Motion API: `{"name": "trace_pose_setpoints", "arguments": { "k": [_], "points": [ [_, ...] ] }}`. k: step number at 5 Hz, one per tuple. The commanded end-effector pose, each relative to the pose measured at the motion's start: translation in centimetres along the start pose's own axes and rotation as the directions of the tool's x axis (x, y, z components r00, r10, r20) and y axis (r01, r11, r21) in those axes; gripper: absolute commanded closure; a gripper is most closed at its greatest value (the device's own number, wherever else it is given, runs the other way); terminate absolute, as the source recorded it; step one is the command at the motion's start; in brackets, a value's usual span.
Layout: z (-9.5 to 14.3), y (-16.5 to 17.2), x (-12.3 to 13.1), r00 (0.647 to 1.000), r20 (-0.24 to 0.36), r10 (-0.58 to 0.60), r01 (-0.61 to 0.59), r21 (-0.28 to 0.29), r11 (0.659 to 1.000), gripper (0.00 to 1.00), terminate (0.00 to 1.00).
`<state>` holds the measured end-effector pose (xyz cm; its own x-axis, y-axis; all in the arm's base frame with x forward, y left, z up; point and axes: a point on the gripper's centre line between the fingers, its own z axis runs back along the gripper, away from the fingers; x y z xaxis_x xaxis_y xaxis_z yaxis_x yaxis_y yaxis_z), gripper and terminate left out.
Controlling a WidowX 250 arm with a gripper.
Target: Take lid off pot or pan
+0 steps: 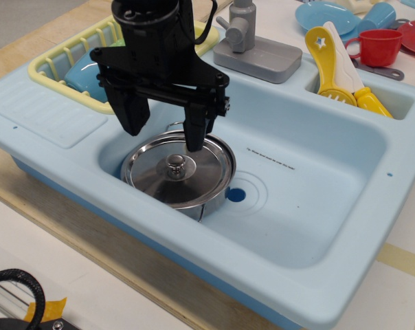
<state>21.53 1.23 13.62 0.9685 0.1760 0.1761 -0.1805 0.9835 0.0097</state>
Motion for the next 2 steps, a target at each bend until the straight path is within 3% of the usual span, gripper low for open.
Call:
{"name": "trace_pose_setpoints", "arguments": {
  "k": [1,2],
  "points": [
    [0.0,0.0,0.0,1.0,0.0,0.0,0.0,0.0,1.0,0.0,0.0],
    [-0.65,0.29,-0.1,1.0,-0.023,0.013,-0.013,-0.004,1.0,0.0,0.0]
  ]
}}
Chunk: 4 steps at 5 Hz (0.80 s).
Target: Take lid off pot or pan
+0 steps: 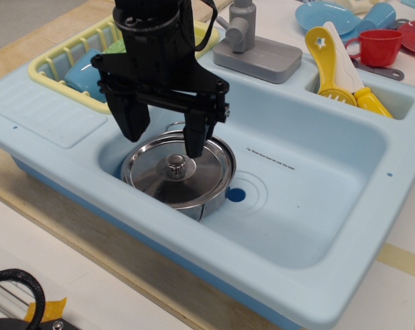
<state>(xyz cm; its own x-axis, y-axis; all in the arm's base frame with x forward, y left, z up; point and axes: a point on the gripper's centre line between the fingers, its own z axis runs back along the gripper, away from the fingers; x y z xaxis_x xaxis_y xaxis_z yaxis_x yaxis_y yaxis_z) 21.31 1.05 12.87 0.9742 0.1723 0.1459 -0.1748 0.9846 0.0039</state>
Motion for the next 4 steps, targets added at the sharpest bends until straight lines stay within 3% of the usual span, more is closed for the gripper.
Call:
{"name": "trace_pose_setpoints", "arguments": {
  "k": [1,4],
  "points": [
    [-0.8,0.5,0.4,1.0,-0.018,0.019,-0.019,-0.006,1.0,0.0,0.0],
    [-2.6,0.7,1.0,0.999,-0.052,0.011,-0.012,-0.012,1.0,0.0,0.0]
  ]
}}
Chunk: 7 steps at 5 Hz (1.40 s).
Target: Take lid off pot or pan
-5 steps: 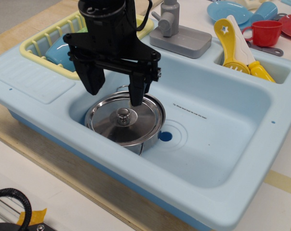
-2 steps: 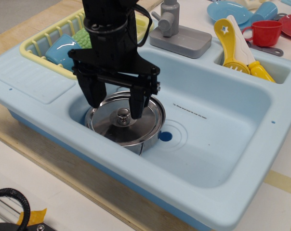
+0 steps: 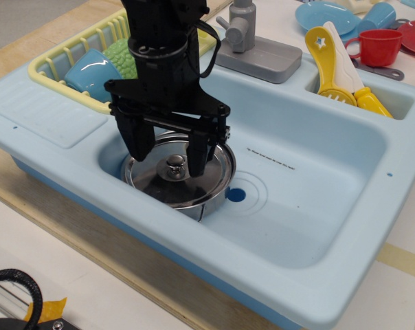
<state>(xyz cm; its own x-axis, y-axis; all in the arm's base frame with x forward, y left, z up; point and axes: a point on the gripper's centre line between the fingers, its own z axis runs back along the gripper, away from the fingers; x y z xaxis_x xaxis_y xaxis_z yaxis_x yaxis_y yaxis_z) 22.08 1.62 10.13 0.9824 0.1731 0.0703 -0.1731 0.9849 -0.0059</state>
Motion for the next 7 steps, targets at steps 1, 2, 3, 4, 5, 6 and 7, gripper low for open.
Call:
{"name": "trace_pose_setpoints", "arguments": {
  "k": [1,2,3,4,5,6,7],
  "points": [
    [-0.1,0.5,0.7,1.0,0.019,0.005,-0.005,-0.008,1.0,0.0,0.0],
    [-0.6,0.7,0.8,1.0,0.021,0.001,-0.001,-0.013,1.0,0.0,0.0],
    [-1.0,0.8,1.1,1.0,0.02,-0.004,0.004,-0.019,1.0,0.0,0.0],
    [-1.5,0.7,1.2,1.0,0.022,0.008,-0.007,-0.022,1.0,0.0,0.0],
    [-1.8,0.5,1.3,1.0,0.016,0.012,-0.012,-0.024,1.0,1.0,0.0],
    [-1.8,0.5,1.3,1.0,0.004,0.014,-0.014,-0.023,1.0,1.0,0.0],
    [-1.0,0.2,1.3,1.0,0.002,0.014,-0.014,-0.01,1.0,1.0,0.0]
  ]
}}
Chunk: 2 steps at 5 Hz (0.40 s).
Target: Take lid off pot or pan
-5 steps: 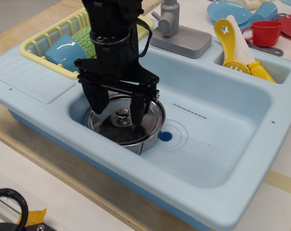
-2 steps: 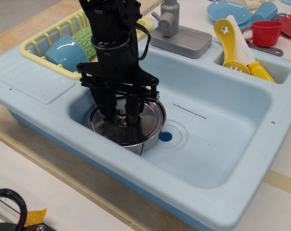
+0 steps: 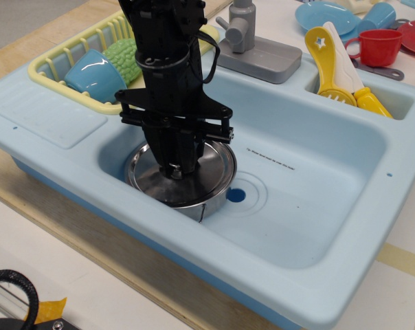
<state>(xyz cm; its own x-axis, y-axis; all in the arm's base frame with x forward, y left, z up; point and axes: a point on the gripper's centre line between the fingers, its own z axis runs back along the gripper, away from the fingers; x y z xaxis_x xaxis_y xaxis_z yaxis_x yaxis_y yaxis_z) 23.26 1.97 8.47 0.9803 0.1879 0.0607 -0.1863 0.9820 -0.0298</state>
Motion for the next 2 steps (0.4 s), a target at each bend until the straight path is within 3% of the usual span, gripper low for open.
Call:
{"name": "trace_pose_setpoints", "arguments": {
  "k": [1,2],
  "points": [
    [2.8,-0.6,0.3,0.999,0.047,-0.005,0.002,0.06,0.998,1.0,0.0],
    [5.0,-1.7,1.1,0.995,0.095,-0.03,0.02,0.103,0.994,1.0,0.0]
  ]
}}
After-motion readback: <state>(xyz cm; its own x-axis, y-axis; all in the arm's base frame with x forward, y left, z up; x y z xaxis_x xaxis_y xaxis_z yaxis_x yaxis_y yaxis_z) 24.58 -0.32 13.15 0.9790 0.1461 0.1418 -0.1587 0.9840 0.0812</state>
